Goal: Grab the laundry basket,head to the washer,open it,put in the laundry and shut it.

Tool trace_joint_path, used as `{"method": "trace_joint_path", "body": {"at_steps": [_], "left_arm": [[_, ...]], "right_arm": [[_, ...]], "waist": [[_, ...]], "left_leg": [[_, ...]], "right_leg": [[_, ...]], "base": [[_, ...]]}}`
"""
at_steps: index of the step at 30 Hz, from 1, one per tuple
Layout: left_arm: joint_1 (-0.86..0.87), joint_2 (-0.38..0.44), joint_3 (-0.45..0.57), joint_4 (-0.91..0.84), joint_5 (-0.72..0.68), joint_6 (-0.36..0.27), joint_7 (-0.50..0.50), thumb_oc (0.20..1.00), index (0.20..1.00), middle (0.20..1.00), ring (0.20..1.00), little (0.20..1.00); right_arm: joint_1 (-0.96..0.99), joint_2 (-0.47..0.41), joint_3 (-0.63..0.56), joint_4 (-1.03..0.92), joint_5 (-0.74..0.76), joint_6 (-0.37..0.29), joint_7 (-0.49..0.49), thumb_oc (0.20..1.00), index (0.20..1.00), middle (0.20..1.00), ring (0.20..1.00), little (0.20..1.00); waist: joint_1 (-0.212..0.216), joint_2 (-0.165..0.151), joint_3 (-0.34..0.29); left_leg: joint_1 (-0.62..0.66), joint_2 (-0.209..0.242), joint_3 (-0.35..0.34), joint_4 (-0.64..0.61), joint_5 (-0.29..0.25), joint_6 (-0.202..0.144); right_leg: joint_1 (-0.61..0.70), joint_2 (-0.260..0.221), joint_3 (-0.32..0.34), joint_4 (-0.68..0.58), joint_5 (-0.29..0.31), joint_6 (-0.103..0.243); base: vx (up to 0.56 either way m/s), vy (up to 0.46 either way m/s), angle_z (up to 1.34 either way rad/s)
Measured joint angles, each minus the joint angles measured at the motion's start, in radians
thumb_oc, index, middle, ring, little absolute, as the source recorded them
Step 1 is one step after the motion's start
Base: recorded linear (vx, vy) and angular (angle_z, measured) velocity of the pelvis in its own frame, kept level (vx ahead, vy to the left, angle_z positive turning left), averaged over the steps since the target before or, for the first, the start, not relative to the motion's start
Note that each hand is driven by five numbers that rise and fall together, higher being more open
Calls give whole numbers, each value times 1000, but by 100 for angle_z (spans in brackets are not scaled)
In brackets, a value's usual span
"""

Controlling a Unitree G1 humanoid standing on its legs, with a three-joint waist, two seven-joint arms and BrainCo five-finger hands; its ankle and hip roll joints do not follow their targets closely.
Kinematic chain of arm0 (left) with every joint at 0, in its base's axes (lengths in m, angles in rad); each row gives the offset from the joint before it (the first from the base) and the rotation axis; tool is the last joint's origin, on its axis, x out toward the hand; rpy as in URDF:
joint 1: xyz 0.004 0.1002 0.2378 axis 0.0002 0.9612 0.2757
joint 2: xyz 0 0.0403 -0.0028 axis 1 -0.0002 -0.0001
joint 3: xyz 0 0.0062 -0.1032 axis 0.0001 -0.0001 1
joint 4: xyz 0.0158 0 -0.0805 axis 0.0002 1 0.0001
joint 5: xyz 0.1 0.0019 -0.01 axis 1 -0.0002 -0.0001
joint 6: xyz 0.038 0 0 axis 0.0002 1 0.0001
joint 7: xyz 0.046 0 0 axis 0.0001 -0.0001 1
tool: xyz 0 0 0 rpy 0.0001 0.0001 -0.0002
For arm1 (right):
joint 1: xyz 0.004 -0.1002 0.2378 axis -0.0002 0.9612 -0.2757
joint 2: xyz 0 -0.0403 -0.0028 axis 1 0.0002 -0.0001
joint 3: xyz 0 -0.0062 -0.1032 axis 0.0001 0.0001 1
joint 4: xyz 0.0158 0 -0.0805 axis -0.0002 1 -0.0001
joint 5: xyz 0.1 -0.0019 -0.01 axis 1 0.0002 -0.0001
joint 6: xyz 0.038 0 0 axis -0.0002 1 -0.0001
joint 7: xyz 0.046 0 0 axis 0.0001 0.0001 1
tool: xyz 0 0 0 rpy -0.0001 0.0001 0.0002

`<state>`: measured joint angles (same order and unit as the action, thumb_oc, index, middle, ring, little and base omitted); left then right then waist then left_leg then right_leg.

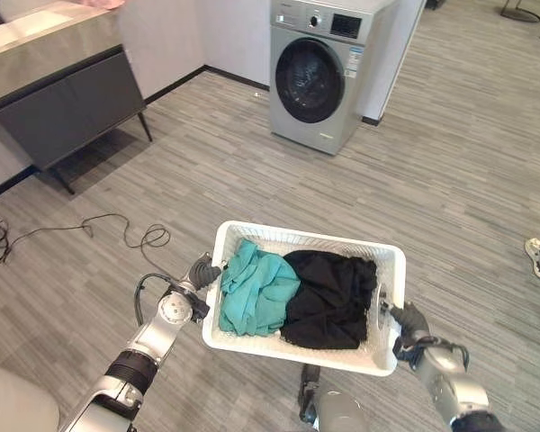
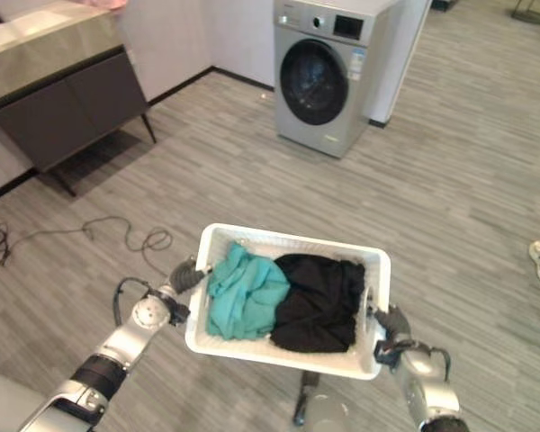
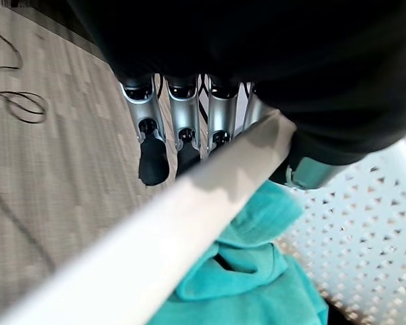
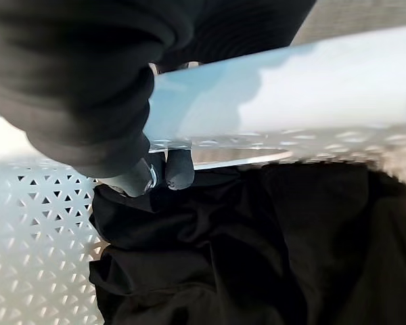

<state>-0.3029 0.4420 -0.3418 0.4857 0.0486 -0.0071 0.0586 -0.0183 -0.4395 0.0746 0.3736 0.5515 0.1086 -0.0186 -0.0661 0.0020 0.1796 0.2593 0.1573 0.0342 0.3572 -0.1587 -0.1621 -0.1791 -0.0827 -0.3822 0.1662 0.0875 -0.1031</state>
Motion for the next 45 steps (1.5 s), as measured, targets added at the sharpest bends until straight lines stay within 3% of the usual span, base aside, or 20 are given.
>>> {"method": "trace_joint_path", "body": {"at_steps": [1, 4, 7, 9, 13, 14, 15, 17, 22, 25, 26, 27, 29, 32, 34, 36, 38, 40, 42, 45], "left_arm": [[5, 1, 8, -4, -1, -5, -2, 200, 200, 200, 200, 200], [18, 12, 16, -11, -10, -10, -4, 200, 200, 200, 200, 200], [12, 21, 15, -37, -42, -9, -5, 200, 200, 200, 200, 200], [17, 27, 17, -37, -46, -5, -4, 200, 200, 200, 200, 200], [8, 60, 20, -38, -51, -8, -2, 200, 200, 200, 200, 200], [-11, 62, 13, -21, -51, -12, -3, 200, 200, 200, 200, 200], [-35, 54, 8, 1, -51, -13, -3, 200, 200, 200, 200, 200], [-51, 55, 8, 20, -52, -9, -2, 200, 200, 200, 200, 200], [-26, 64, 7, 24, -80, -9, -1, 200, 200, 200, 200, 200], [-20, 63, 1, 20, -80, -9, -1, 200, 200, 200, 200, 200], [-21, 69, 3, 18, -80, -8, 0, 200, 200, 200, 200, 200], [-19, 75, 4, 18, -80, -7, 3, 200, 200, 200, 200, 200], [-17, 100, 6, 6, -80, -3, 3, 200, 200, 200, 200, 200], [-14, 106, 19, -1, -80, -8, 2, 200, 200, 200, 200, 200], [-23, 114, 21, -6, -80, -8, 3, 200, 200, 200, 200, 200], [-21, 120, 18, -17, -79, -7, 1, 200, 200, 200, 200, 200], [-17, 139, 22, -45, -79, -5, 2, 200, 200, 200, 200, 200], [-5, 146, 30, -51, -79, 7, 1, 200, 200, 200, 200, 200], [2, 141, 42, -96, -80, 3, -1, 200, 200, 200, 200, 200], [2, 141, 45, -108, -80, -8, -2, 200, 200, 200, 200, 200]], "right_arm": [[-11, -4, 9, 9, 5, 0, 5, 200, 200, 200, 200, 200], [-42, -13, 35, 36, 18, -6, 5, 200, 200, 200, 200, 200], [-52, -12, 46, 58, 24, -15, 4, 200, 200, 200, 200, 200], [-52, -13, 46, 37, 23, -14, 2, 200, 200, 200, 200, 200], [-80, -13, 72, 32, 22, -15, -1, 200, 200, 200, 200, 200], [-82, -17, 75, 34, 19, -17, -3, 200, 200, 200, 200, 200], [-88, -19, 76, 42, 18, -16, -4, 200, 200, 200, 200, 200], [-109, -15, 85, 64, 15, -15, -4, 200, 200, 200, 200, 200], [-107, -10, 114, 79, 15, -15, -4, 200, 200, 200, 200, 200], [-90, -11, 113, 76, 15, -16, -4, 200, 200, 200, 200, 200], [-89, 0, 113, 77, 16, -16, -4, 200, 200, 200, 200, 200], [-89, 10, 113, 77, 17, -16, -4, 200, 200, 200, 200, 200], [-89, 33, 101, 62, 16, -16, -4, 200, 200, 200, 200, 200], [-85, 48, 100, 62, 17, -16, -4, 200, 200, 200, 200, 200], [-93, 59, 92, 59, 16, -16, -4, 200, 200, 200, 200, 200], [-82, 75, 76, 58, 14, -16, -4, 200, 200, 200, 200, 200], [-73, 87, 72, 54, 12, -16, -3, 200, 200, 200, 200, 200], [-86, 103, 61, 47, -7, -16, -3, 200, 200, 200, 200, 200], [-52, 94, 64, 27, -10, -16, -3, 200, 200, 200, 200, 200], [-44, 94, 64, 28, -9, -16, -3, 200, 200, 200, 200, 200]], "waist": [[12, -7, 3], [26, -41, -9], [68, -89, 9], [103, -97, 17], [125, -88, 24], [126, -81, 26], [134, -75, 27], [161, -65, 53], [229, -49, 65], [243, -24, 56], [246, -40, 63], [258, -62, 66], [265, -110, 70], [275, -112, 68], [269, -121, 65], [237, -129, 49], [229, -146, 39], [211, -120, 45], [169, -84, 43], [127, -79, 44]], "left_leg": [[-75, 39, 5, 229, 77, 14], [-205, 71, 11, 463, 245, 27], [-349, 124, 134, 532, 224, 59], [-405, 149, 240, 383, 168, 57], [-454, 145, 288, 28, 202, 10], [-468, 119, 247, -83, 209, -12], [-461, 93, 196, -239, 218, -25], [-472, 68, 114, -351, 270, -23], [-474, 5, -79, -377, 276, -22], [-452, 7, -77, -322, 256, 15], [-451, -9, -65, -311, 329, 47], [-453, -26, -42, -290, 333, 53], [-467, -103, 8, -193, 252, 133], [-445, -134, 37, -125, 190, 169], [-414, -170, 58, -124, 129, 191], [-372, -202, 65, -160, 132, 207], [-349, -220, 91, -151, 69, 268], [-293, -218, 116, -171, 50, 288], [-237, -219, 112, -215, 46, 285], [-197, -221, 111, -238, 34, 261]], "right_leg": [[36, 28, -4, 24, -50, -57], [103, 69, 27, 12, -127, -112], [184, 84, 56, -42, -130, -118], [244, 97, 73, -108, -107, -116], [301, 111, 16, -157, -117, -102], [318, 120, 35, -190, -163, -26], [321, 129, 37, -203, -158, -14], [364, 148, 43, -222, -142, -23], [460, 154, 80, -215, -205, -30], [505, 156, 83, -189, -263, 51], [505, 131, 92, -165, -292, 73], [507, 103, 99, -156, -309, 97], [511, 8, 111, -124, -286, 115], [513, -53, 132, -39, -294, 139], [460, -95, 166, 114, -274, 160], [306, -169, 227, 471, -265, 227], [190, -208, 265, 592, -176, 273], [87, -261, 219, 702, -188, 270], [-13, -275, 149, 580, -217, 265], [-52, -230, 96, 208, -175, 253]], "base": [[228, -267, -38], [302, -342, -45], [258, -149, -14], [196, 24, -39], [218, 60, -22], [336, 69, -16], [182, 17, 0], [350, 33, -22], [313, 52, -25], [251, 100, 5], [258, 115, 3], [407, 213, -19], [540, 309, -20], [393, 305, -19], [419, 431, -15], [190, 203, 11], [410, 256, -28], [318, 111, -56], [463, -44, -15], [384, -119, 3]]}}
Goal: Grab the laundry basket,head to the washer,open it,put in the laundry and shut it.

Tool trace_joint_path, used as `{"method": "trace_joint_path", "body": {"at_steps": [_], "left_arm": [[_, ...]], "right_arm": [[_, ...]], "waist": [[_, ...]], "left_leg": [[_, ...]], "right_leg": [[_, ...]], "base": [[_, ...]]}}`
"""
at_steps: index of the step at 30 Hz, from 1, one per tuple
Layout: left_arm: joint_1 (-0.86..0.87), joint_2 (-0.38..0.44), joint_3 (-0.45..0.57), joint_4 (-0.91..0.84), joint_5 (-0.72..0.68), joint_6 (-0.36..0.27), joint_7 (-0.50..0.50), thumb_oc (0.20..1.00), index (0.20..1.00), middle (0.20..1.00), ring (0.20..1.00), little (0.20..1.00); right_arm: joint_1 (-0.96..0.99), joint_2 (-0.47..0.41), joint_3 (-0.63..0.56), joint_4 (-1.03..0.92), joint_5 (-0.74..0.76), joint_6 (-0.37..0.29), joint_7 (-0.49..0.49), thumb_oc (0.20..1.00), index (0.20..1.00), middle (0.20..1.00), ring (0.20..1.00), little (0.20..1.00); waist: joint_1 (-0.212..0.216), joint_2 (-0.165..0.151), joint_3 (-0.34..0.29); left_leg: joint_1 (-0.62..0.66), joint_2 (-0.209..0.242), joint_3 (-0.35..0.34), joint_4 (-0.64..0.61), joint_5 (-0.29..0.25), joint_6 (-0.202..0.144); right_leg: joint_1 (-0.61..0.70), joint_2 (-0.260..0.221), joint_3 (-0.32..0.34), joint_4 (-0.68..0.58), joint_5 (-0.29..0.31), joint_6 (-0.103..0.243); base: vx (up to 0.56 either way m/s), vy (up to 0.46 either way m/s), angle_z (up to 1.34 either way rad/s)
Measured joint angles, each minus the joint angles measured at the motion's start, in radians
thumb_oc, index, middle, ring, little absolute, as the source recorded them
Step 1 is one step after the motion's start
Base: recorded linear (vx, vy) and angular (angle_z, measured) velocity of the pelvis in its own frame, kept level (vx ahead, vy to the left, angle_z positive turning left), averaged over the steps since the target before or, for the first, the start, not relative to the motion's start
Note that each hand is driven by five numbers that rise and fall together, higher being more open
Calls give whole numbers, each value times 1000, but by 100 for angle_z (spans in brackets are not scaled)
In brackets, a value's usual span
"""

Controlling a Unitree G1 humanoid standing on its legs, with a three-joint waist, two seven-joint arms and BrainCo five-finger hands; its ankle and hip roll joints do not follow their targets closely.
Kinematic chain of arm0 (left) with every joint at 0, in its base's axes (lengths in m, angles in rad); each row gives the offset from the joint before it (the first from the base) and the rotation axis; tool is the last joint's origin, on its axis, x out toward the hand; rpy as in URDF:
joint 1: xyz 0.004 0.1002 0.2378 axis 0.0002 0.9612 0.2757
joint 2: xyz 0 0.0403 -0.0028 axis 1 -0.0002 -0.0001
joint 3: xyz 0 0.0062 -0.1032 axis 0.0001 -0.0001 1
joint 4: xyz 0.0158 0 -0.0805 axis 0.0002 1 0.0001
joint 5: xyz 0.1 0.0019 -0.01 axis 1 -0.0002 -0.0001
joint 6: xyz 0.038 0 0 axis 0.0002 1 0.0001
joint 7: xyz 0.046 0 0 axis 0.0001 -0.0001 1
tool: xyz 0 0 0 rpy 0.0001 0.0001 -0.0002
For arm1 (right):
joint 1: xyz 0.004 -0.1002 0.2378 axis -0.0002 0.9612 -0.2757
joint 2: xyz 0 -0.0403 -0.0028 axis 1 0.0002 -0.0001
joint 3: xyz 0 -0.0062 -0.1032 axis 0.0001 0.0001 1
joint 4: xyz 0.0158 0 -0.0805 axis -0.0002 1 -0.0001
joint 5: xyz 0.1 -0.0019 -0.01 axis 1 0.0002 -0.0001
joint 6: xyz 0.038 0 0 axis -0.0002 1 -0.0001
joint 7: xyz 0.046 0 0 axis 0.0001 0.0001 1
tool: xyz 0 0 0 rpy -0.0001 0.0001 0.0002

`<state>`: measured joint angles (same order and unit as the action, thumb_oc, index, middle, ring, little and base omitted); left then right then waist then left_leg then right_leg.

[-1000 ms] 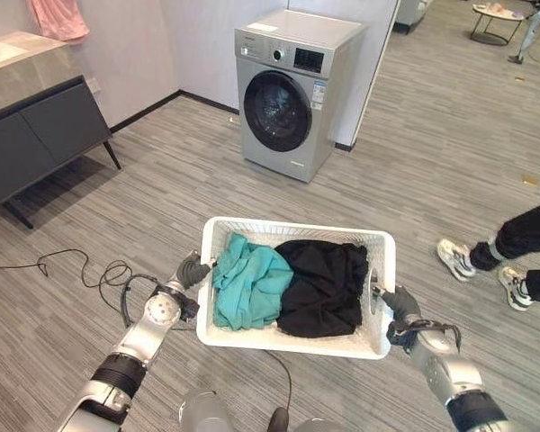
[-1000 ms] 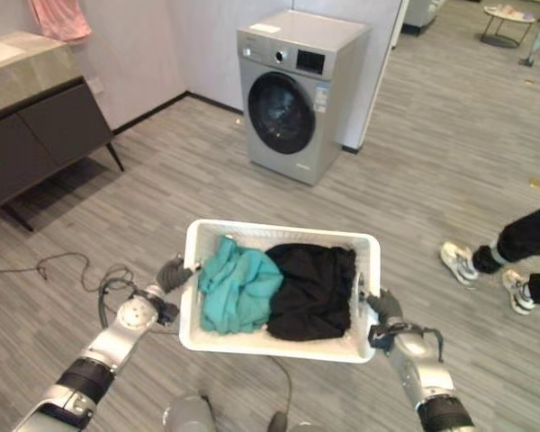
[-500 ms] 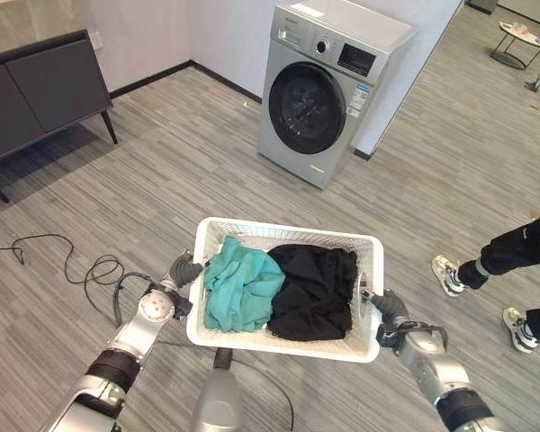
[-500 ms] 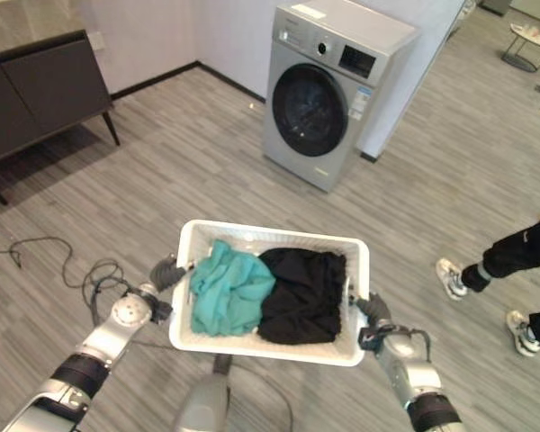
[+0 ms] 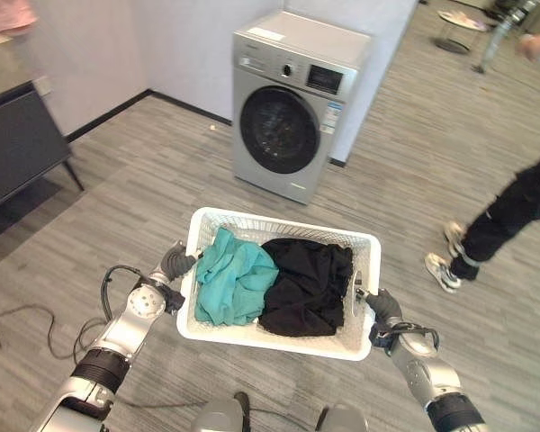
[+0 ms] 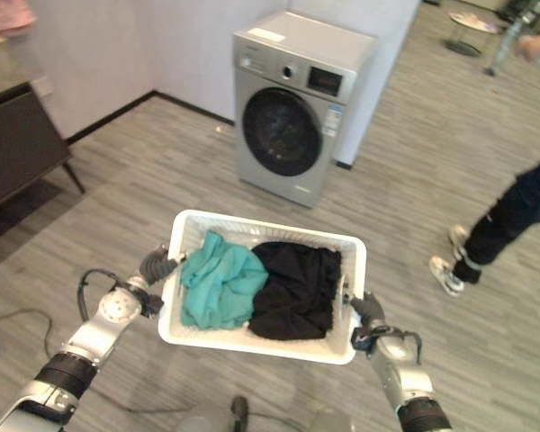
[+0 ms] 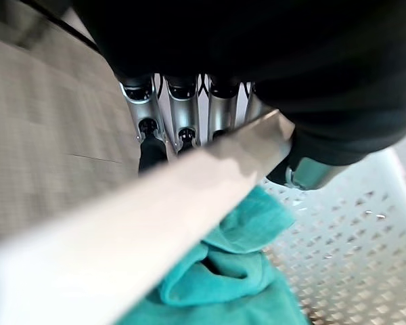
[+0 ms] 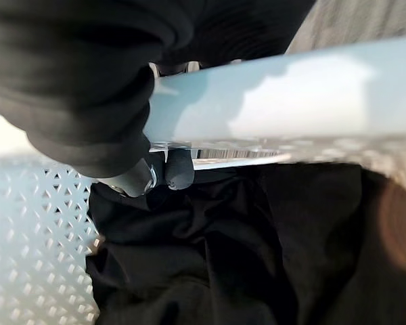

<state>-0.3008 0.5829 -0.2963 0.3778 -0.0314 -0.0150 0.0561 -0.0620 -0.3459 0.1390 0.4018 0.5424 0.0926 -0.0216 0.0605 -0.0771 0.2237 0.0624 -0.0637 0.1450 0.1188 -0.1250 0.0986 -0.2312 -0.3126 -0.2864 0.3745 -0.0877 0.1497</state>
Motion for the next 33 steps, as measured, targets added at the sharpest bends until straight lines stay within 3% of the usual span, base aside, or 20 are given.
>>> {"method": "trace_joint_path", "body": {"at_steps": [1, 2, 5, 9, 10, 11, 13, 14, 15, 16, 17, 18, 19, 20, 22, 25, 27, 28, 30, 33], "left_arm": [[-3, -6, -2, 9, 0, 1, -2, 200, 200, 200, 200, 200], [-18, -29, -2, 29, 0, 1, -1, 200, 200, 200, 200, 200], [-28, -49, -13, 55, 2, 0, 0, 200, 200, 200, 200, 200], [-39, -54, -37, 69, 3, 2, 2, 200, 200, 200, 200, 200], [-40, -79, -40, 83, 3, 2, 5, 200, 200, 200, 200, 200], [-42, -111, -44, 96, 3, 5, 14, 200, 200, 200, 200, 200], [-21, -121, -46, 85, 3, 1, 12, 200, 200, 200, 200, 200], [-14, -125, -38, 84, 3, 1, 9, 200, 200, 200, 200, 200], [-4, -121, -40, 71, 2, -1, 6, 200, 200, 200, 200, 200], [5, -108, -41, 69, 2, -2, 5, 200, 200, 200, 200, 200], [9, -109, -38, 67, 2, -3, -1, 200, 200, 200, 200, 200], [12, -112, -38, 51, 1, -3, -1, 200, 200, 200, 200, 200], [19, -105, -36, 40, 1, -3, -1, 200, 200, 200, 200, 200], [16, -85, -36, 13, 1, -4, -9, 200, 200, 200, 200, 200], [7, -78, -36, -7, 1, -5, -11, 200, 200, 200, 200, 200], [2, -75, -36, 5, 0, -2, -12, 200, 200, 200, 200, 200], [-11, -73, -37, 19, 0, -3, -12, 200, 200, 200, 200, 200], [-11, -68, -48, 35, -1, -3, -12, 200, 200, 200, 200, 200], [-46, -61, -83, 59, -1, -6, -13, 200, 200, 200, 200, 200], [-45, -53, -94, 71, -1, 0, -13, 200, 200, 200, 200, 200]], "right_arm": [[5, -2, -1, -1, 0, -1, 0, 200, 200, 200, 200, 200], [12, -6, -6, 0, 1, -4, 0, 200, 200, 200, 200, 200], [20, -7, -16, 5, 1, -2, 0, 200, 200, 200, 200, 200], [34, -11, -22, 11, 1, -2, 0, 200, 200, 200, 200, 200], [50, -23, -20, 11, 1, 0, 5, 200, 200, 200, 200, 200], [60, -39, -27, 12, 1, 1, 4, 200, 200, 200, 200, 200], [52, -81, -30, -2, 1, 1, 7, 200, 200, 200, 200, 200], [47, -82, -43, -14, 2, 1, 12, 200, 200, 200, 200, 200], [57, -84, -51, -27, 2, -1, 12, 200, 200, 200, 200, 200], [55, -83, -46, -30, 2, -1, 12, 200, 200, 200, 200, 200], [61, -91, -51, -40, 3, -8, 23, 200, 200, 200, 200, 200], [71, -82, -78, -65, 3, -11, 23, 200, 200, 200, 200, 200], [72, -83, -74, -67, 4, -14, 22, 200, 200, 200, 200, 200], [79, -84, -65, -72, 5, -14, 22, 200, 200, 200, 200, 200], [82, -80, -67, -72, 10, -14, 22, 200, 200, 200, 200, 200], [65, -80, -69, -71, 12, -14, 19, 200, 200, 200, 200, 200], [52, -78, -66, -59, 12, -14, 19, 200, 200, 200, 200, 200], [54, -74, -58, -56, 11, -14, 17, 200, 200, 200, 200, 200], [45, -65, -60, -18, 11, -14, 7, 200, 200, 200, 200, 200], [46, -54, -60, -13, 12, -14, 7, 200, 200, 200, 200, 200]], "waist": [[-30, 0, -1], [-52, -2, -3], [-80, 6, -1], [-85, 8, -1], [-80, 12, -19], [-81, 36, -38], [-66, 63, -46], [-76, 67, -48], [-70, 55, -48], [-65, 42, -54], [-71, 26, -67], [-62, 21, -66], [-58, 13, -65], [-62, -15, -51], [-56, -52, -32], [-50, -41, -7], [-33, -9, 18], [-11, -3, 21], [7, 2, 29], [22, 18, 36]], "left_leg": [[8, -14, -21, 5, -17, -17], [12, -24, -47, 19, -34, -20], [49, -36, -100, 28, -71, -23], [140, -31, -163, 5, -100, -54], [203, 5, -203, -4, -152, -112], [227, 41, -230, -2, -179, -126], [200, 108, -223, 125, -151, -142], [123, 148, -243, 311, -139, -161], [63, 169, -244, 466, -134, -160], [52, 175, -251, 486, -135, -161], [-9, 175, -254, 582, -5, -156], [-85, 206, -212, 697, 93, -119], [-110, 216, -218, 739, 147, -122], [-156, 252, -194, 788, 128, -93], [-215, 272, -178, 698, 71, -125], [-263, 280, -156, 442, 58, -173], [-249, 283, -176, -17, 134, -255], [-257, 269, -195, -56, 172, -252], [-270, 245, -262, -171, 208, -263], [-249, 245, -210, -98, 221, -237]], "right_leg": [[-19, 32, 19, -205, 61, 7], [-50, 47, 68, -290, 122, 10], [-68, 73, 163, -410, 185, 4], [-19, 92, 166, -394, 205, -10], [42, 129, 199, -343, 245, -39], [23, 153, 192, -258, 254, -42], [41, 218, 158, -187, 192, -108], [78, 256, 106, -182, 143, -134], [100, 271, 110, -184, 144, -164], [117, 286, 113, -184, 134, -178], [128, 313, 112, -182, 89, -217], [150, 328, 113, -196, 86, -229], [165, 336, 117, -203, 81, -243], [206, 348, 119, -235, 67, -269], [249, 346, 119, -284, 65, -276], [302, 352, 116, -323, 68, -264], [360, 382, 117, -364, 63, -237], [399, 386, 137, -384, 41, -206], [457, 388, 153, -428, 17, -192], [511, 353, 197, -427, -2, -158]], "base": [[411, -117, 49], [554, -153, 64], [361, -91, 59], [387, -210, 65], [381, -274, 83], [346, -316, 91], [370, -388, 40], [242, -391, 20], [146, -270, 9], [200, -367, -10], [96, -189, -19], [155, -261, -13], [221, -244, -18], [243, -137, 1], [169, -19, 7], [208, 105, -5], [238, 132, -12], [305, 210, -27], [264, 243, -16], [219, 274, -49]]}}
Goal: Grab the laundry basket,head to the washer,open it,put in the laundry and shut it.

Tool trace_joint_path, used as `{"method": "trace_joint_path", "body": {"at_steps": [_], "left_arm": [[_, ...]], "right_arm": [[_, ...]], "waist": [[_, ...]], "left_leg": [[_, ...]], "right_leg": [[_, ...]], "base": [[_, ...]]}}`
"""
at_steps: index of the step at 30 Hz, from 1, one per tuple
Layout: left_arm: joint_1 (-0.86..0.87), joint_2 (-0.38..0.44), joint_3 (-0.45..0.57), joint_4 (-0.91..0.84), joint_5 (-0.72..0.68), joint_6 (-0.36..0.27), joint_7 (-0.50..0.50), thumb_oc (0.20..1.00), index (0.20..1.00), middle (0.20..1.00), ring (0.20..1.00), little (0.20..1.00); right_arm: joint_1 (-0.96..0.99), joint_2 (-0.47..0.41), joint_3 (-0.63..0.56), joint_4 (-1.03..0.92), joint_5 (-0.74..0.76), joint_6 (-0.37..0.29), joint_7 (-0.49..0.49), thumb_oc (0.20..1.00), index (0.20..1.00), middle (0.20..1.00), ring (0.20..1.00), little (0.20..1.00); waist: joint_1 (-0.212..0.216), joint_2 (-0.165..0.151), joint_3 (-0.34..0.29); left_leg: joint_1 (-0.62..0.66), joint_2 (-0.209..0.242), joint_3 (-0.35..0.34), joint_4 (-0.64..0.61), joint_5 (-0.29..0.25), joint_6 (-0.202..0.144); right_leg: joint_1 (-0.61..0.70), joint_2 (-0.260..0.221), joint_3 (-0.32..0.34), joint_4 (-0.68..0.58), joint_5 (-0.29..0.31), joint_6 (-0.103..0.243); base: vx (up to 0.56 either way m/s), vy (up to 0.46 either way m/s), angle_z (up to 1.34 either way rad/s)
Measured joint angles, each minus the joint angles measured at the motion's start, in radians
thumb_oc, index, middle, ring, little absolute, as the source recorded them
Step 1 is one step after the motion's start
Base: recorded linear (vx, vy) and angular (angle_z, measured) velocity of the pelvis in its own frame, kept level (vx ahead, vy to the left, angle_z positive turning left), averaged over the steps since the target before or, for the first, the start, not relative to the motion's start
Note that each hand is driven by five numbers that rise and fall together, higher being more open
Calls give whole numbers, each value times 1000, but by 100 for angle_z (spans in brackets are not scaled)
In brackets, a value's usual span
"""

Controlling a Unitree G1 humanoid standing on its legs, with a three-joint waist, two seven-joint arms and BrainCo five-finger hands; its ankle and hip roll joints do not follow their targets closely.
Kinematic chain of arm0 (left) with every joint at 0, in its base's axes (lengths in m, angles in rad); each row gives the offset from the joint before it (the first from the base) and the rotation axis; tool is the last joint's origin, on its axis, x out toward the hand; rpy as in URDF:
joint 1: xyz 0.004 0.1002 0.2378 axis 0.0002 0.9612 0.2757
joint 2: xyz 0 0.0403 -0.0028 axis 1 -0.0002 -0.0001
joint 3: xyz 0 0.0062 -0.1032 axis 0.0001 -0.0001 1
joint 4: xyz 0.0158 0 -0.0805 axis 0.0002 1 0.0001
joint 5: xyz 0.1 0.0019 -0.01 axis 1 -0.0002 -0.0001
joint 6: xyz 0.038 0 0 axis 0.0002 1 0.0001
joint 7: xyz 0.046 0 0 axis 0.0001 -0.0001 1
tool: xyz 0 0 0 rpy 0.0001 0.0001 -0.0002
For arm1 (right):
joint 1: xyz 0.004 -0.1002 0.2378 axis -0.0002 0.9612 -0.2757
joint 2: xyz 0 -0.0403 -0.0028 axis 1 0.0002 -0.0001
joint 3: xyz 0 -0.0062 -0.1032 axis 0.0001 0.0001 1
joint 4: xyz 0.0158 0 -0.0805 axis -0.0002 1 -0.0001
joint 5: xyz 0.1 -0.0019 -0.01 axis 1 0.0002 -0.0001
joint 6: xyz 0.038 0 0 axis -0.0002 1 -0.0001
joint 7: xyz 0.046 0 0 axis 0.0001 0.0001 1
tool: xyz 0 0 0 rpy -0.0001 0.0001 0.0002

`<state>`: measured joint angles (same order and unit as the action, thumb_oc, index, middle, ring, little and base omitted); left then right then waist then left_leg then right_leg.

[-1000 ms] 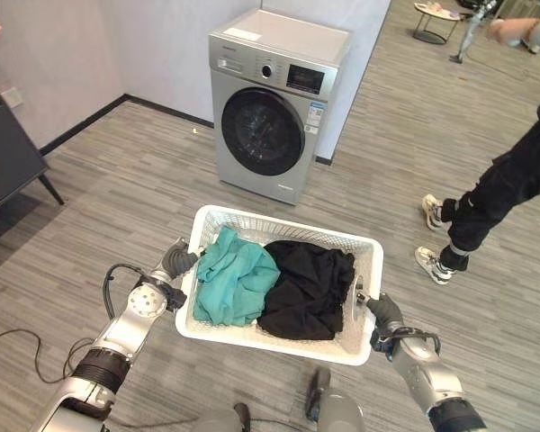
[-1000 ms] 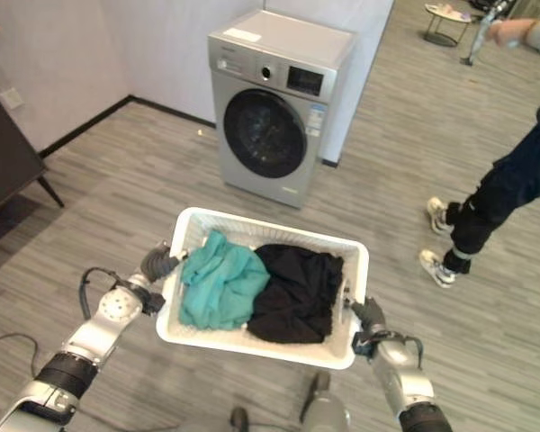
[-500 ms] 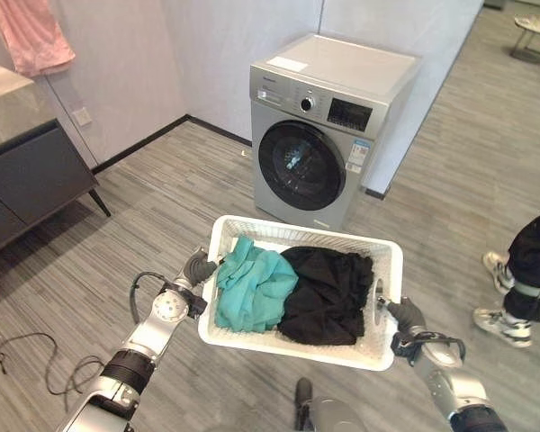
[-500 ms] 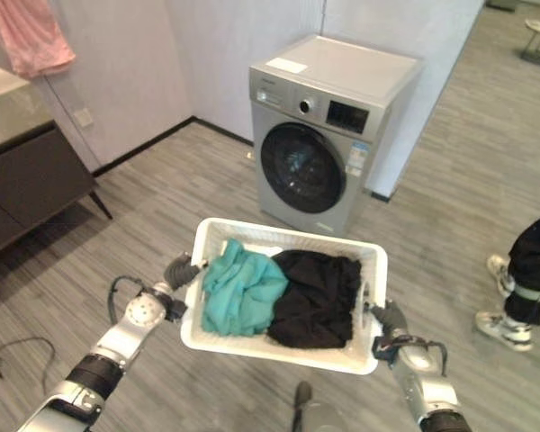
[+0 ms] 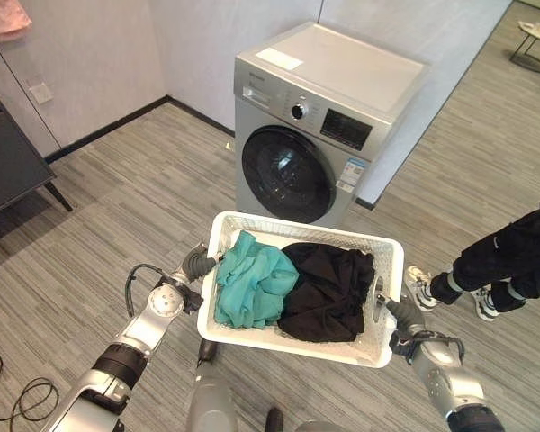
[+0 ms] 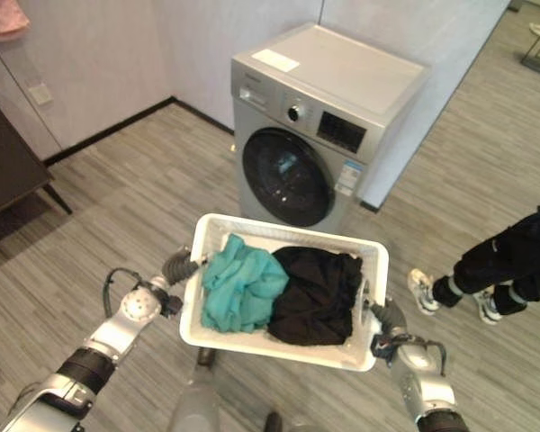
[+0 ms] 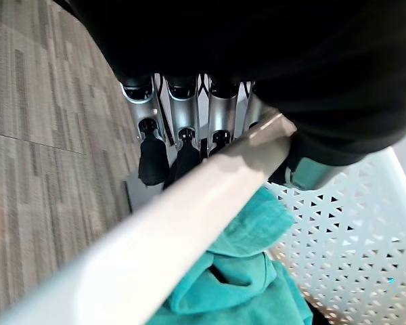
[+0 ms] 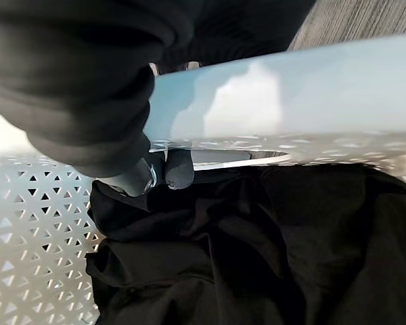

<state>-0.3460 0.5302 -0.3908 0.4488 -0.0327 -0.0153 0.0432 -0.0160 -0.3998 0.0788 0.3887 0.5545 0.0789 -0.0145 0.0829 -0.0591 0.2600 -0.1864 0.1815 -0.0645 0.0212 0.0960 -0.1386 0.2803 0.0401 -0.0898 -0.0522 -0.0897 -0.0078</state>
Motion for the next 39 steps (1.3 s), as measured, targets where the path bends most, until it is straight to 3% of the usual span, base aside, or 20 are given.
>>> {"method": "trace_joint_path", "body": {"at_steps": [2, 3, 4, 5, 6, 8, 11, 13, 16, 23, 25, 26, 28, 33, 39], "left_arm": [[-2, 10, -7, -3, 0, -4, 0, 200, 200, 200, 200, 200], [-9, 13, -7, -9, 0, -5, 0, 200, 200, 200, 200, 200], [-19, 28, -5, -14, -1, -6, 2, 200, 200, 200, 200, 200], [-20, 30, -5, -15, -1, -5, 2, 200, 200, 200, 200, 200], [-35, 49, -6, -22, -1, -5, 2, 200, 200, 200, 200, 200], [-42, 57, -3, -38, -8, -7, 2, 200, 200, 200, 200, 200], [-30, 56, 10, -41, -9, -26, 3, 200, 200, 200, 200, 200], [2, 56, 28, -69, -9, -29, 3, 200, 200, 200, 200, 200], [45, 52, 30, -85, -9, -32, 2, 200, 200, 200, 200, 200], [117, 46, 31, -120, -7, -33, 1, 200, 200, 200, 200, 200], [116, 34, 35, -125, -7, -34, 1, 200, 200, 200, 200, 200], [174, -15, 82, -104, -4, -47, 27, 200, 200, 200, 200, 200], [232, -93, 125, -46, -4, -38, 64, 200, 200, 200, 200, 200], [372, -152, 129, 5, -4, 0, 64, 200, 200, 200, 200, 200], [386, -155, 153, 3, -4, 2, 64, 200, 200, 200, 200, 200]], "right_arm": [[3, 2, -1, -2, 0, -2, 0, 200, 200, 200, 200, 200], [5, 2, -1, -6, 3, -7, 0, 200, 200, 200, 200, 200], [6, 29, -5, -4, 10, -10, -4, 200, 200, 200, 200, 200], [5, 32, -6, -4, 11, -11, -4, 200, 200, 200, 200, 200], [0, 45, -7, -5, 12, -16, -4, 200, 200, 200, 200, 200], [-2, 48, -7, -8, 12, -18, -4, 200, 200, 200, 200, 200], [9, 56, -12, -14, 12, -36, -5, 200, 200, 200, 200, 200], [13, 73, -25, -21, 11, -39, -5, 200, 200, 200, 200, 200], [37, 87, -32, -16, 11, -40, -5, 200, 200, 200, 200, 200], [73, 94, -46, -16, 9, -47, -4, 200, 200, 200, 200, 200], [73, 93, -53, -9, 9, -65, -1, 200, 200, 200, 200, 200], [27, 94, 10, 100, -61, -95, -11, 200, 200, 200, 200, 200], [-40, 100, 74, 253, -104, -90, -23, 200, 200, 200, 200, 200], [-14, 96, 121, 338, -138, -54, -25, 200, 200, 200, 200, 200], [7, 72, 119, 230, -158, -56, -6, 200, 200, 200, 200, 200]], "waist": [[-3, 9, -6], [-18, 9, -7], [-21, -25, -11], [-20, -26, -12], [-21, -25, -11], [-21, -6, -5], [-14, -12, -9], [-16, -30, -20], [-18, -32, -29], [-51, -12, -41], [-60, 6, -59], [-65, 8, -115], [-65, 13, -169], [-56, 58, -159], [-44, 93, -138]], "left_leg": [[52, -11, 37, 0, 23, 15], [55, -31, 61, 0, 110, 59], [66, -74, 101, -9, 92, 93], [67, -78, 105, -10, 90, 97], [94, -125, 141, -19, 72, 140], [130, -141, 166, -30, 52, 166], [153, -163, 188, -40, 21, 171], [148, -191, 187, -42, 18, 171], [147, -196, 177, -30, 7, 154], [150, -144, 181, -23, 3, 124], [169, -128, 181, -26, -6, 107], [152, -125, 195, -58, -5, 98], [152, -123, 219, -106, 15, 91], [162, -109, 204, -114, 33, 93], [162, -93, 178, -120, 32, 79]], "right_leg": [[21, -33, 27, 4, -25, 39], [20, -57, 23, 21, -43, 67], [-8, -118, 24, 57, -53, 90], [-11, -124, 23, 60, -54, 91], [-29, -189, 0, 73, -43, 113], [-38, -223, -3, 35, -26, 140], [-95, -269, -1, 35, 4, 181], [-165, -297, 0, 43, 16, 170], [-191, -297, 10, 66, 44, 172], [-167, -244, 3, 23, 89, 177], [-141, -229, 0, -5, 95, 166], [-186, -231, -3, -11, 91, 157], [-209, -232, -4, -40, 108, 158], [-188, -213, -33, -44, 119, 164], [-175, -195, -56, -44, 107, 153]], "base": [[59, 129, -40], [81, 229, -30], [59, 168, -19], [49, 148, -46], [24, 80, -41], [30, 109, -27], [15, 58, -9], [21, 45, 6], [19, 23, 13], [24, 8, -8], [18, -4, -7], [47, -10, -32], [45, -21, -34], [38, -17, 6], [9, -4, 10]]}}
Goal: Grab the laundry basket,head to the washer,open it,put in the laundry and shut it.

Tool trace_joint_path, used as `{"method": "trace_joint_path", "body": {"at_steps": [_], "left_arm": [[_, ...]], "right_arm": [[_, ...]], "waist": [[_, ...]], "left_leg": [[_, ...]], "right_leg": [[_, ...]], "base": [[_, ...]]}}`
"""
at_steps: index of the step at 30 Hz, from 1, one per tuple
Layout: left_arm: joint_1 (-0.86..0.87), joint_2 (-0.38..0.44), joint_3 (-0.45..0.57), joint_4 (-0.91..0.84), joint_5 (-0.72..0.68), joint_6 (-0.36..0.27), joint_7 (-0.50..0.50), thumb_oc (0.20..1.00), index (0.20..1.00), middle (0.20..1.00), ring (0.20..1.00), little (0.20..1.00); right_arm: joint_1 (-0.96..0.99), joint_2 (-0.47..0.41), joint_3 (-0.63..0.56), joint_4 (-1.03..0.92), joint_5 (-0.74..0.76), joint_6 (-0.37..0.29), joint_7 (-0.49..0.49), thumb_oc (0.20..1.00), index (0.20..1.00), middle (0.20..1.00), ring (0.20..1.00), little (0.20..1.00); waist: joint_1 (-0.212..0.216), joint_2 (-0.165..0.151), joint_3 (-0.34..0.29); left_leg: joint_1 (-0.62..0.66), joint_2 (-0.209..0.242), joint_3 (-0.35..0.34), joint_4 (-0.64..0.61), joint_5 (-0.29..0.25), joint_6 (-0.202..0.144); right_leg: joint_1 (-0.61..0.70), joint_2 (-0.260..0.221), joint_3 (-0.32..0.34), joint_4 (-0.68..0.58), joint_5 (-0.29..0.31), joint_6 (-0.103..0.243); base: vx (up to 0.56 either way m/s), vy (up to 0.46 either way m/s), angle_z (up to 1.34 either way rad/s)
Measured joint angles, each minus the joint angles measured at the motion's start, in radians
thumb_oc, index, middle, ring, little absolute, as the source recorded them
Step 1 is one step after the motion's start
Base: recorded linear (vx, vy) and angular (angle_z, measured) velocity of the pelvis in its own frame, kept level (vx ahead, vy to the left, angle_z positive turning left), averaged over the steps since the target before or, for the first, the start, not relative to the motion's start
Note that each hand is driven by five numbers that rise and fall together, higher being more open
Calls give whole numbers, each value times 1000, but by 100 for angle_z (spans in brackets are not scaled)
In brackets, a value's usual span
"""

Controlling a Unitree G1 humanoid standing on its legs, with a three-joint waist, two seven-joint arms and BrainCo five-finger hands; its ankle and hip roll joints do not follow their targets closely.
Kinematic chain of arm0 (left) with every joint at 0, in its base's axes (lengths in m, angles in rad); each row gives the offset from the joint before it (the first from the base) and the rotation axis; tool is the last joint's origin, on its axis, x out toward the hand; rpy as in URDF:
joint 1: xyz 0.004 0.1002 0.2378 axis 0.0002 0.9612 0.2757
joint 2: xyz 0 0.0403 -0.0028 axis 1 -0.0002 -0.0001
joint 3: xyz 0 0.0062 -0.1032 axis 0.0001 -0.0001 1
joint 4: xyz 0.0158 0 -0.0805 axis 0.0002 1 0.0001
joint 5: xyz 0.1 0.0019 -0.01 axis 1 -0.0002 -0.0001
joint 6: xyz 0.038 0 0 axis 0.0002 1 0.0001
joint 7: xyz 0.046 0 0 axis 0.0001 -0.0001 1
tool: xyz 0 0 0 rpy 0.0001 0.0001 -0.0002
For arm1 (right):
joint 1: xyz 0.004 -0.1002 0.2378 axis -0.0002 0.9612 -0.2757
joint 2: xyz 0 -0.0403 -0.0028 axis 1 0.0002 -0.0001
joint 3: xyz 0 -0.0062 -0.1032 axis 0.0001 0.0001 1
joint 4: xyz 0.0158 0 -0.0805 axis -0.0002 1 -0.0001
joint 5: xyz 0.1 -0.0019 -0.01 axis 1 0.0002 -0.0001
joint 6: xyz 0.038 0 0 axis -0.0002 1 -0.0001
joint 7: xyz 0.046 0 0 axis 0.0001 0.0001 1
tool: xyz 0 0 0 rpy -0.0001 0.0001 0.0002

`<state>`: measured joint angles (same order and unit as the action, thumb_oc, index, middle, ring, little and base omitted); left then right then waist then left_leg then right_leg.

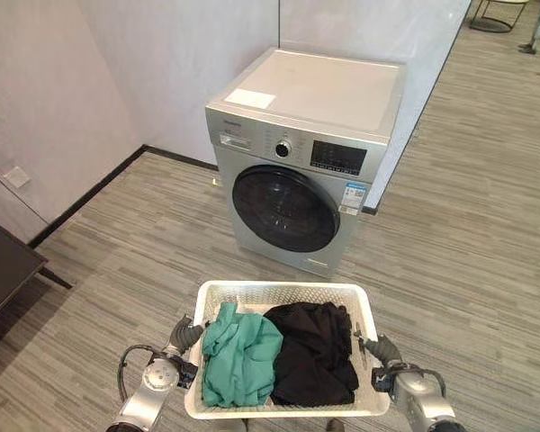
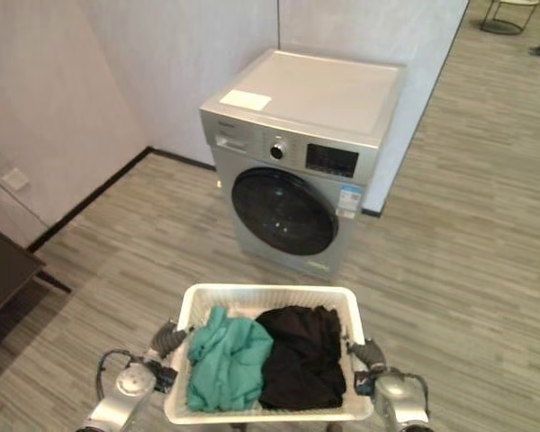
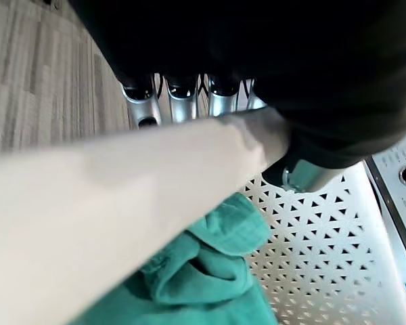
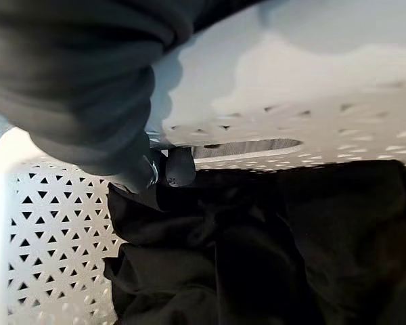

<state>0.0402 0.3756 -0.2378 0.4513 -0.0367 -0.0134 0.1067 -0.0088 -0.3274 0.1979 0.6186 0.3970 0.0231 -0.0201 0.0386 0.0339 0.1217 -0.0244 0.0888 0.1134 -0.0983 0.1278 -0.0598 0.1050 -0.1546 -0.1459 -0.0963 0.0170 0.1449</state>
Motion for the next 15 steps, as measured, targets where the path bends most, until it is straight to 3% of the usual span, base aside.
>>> {"method": "trace_joint_path", "body": {"at_steps": [8, 12, 15], "left_arm": [[4, -10, 32, -90, 8, -6, 1, 200, 200, 200, 200, 200], [-4, -8, 76, -203, 34, -26, 5, 200, 200, 200, 200, 200], [-10, 15, 117, -291, 57, -36, 6, 200, 200, 200, 200, 200]], "right_arm": [[36, -63, -25, -182, -20, -14, -2, 200, 200, 200, 200, 200], [35, -94, -53, -280, -24, -24, 1, 200, 200, 200, 200, 200], [15, -118, -78, -381, -37, -27, 10, 200, 200, 200, 200, 200]], "waist": [[-1, 2, 7], [1, -18, 66], [3, -40, 110]], "left_leg": [[-44, 20, -19, 1, 21, -12], [-52, 25, -22, 10, 33, -15], [-84, 19, -4, 79, -5, -8]], "right_leg": [[-35, 24, -12, 0, 13, -16], [-39, 29, -17, 0, 15, -18], [-58, 14, 1, 9, 28, -19]], "base": [[-41, 9, 4], [-101, 101, 3], [25, 193, -22]]}}
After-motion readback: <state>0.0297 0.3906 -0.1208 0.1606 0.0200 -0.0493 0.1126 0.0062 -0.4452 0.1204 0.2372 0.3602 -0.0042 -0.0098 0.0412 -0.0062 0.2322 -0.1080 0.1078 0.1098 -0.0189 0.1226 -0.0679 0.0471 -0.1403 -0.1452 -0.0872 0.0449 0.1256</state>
